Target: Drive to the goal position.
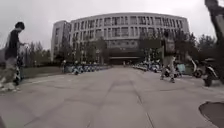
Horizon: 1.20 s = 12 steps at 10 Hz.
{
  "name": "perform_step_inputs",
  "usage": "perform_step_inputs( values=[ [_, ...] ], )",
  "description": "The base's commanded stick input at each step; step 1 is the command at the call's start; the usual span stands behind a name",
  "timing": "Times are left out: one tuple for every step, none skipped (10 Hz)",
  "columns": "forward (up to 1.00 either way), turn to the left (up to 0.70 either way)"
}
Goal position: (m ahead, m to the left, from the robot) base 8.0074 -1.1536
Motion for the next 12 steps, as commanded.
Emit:
perform_step_inputs(
  values=[
    [0.7,0.0],
    [0.7,0.0],
    [0.7,0.0],
    [0.7,0.0],
    [0.7,0.0],
    [0.7,0.0],
    [0.7,0.0],
    [0.7,0.0],
    [0.7,0.0],
    [0.7,0.0],
    [0.7,0.0],
    [0.7,0.0]
  ],
)
